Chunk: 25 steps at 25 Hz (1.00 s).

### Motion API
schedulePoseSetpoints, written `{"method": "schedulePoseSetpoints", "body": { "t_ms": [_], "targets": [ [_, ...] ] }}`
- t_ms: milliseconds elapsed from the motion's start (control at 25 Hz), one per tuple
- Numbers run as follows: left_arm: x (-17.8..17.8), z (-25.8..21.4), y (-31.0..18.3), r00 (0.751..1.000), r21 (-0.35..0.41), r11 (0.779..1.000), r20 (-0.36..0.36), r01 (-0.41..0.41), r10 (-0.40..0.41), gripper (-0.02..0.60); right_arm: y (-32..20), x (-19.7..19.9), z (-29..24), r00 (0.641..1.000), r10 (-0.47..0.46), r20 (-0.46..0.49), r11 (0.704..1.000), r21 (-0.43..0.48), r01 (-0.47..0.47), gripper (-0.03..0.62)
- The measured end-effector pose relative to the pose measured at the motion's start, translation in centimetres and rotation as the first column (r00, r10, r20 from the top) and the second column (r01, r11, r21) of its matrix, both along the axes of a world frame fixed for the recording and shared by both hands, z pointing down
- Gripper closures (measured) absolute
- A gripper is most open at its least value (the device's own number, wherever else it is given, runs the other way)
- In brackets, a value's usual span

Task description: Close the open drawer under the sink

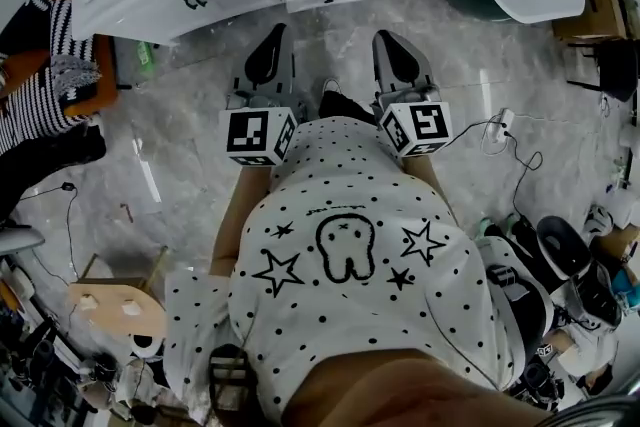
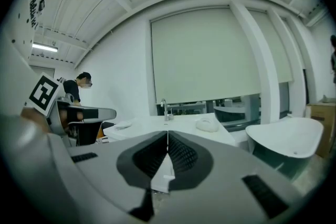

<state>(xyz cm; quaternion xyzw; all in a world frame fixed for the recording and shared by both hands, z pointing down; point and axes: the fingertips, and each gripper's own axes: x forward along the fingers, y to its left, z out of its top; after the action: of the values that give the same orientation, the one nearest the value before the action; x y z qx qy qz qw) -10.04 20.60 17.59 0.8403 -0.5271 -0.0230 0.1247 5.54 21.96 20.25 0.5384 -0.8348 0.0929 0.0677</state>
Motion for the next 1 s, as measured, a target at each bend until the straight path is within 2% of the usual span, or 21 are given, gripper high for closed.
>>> {"method": "schedulePoseSetpoints", "body": {
  "t_ms": [360, 760, 1000],
  "targets": [
    [1.2, -0.1, -1.6, 0.997, -0.011, 0.997, -0.007, 0.072, -0.072, 0.575, -2.3, 1.2, 0.1, 0.997, -0.080, -0.002, 0.997, -0.005, 0.080, 0.579],
    [6.4, -0.4, -2.7, 0.995, 0.013, 0.995, -0.002, 0.099, -0.099, 0.575, -3.9, 5.5, 0.2, 0.990, -0.143, -0.001, 0.990, 0.001, 0.143, 0.580],
    [5.6, -0.1, -2.5, 0.990, 0.013, 0.990, -0.011, 0.142, -0.142, 0.575, -3.8, 5.8, 0.8, 0.988, -0.153, 0.000, 0.988, -0.004, 0.153, 0.580]
  ]
}}
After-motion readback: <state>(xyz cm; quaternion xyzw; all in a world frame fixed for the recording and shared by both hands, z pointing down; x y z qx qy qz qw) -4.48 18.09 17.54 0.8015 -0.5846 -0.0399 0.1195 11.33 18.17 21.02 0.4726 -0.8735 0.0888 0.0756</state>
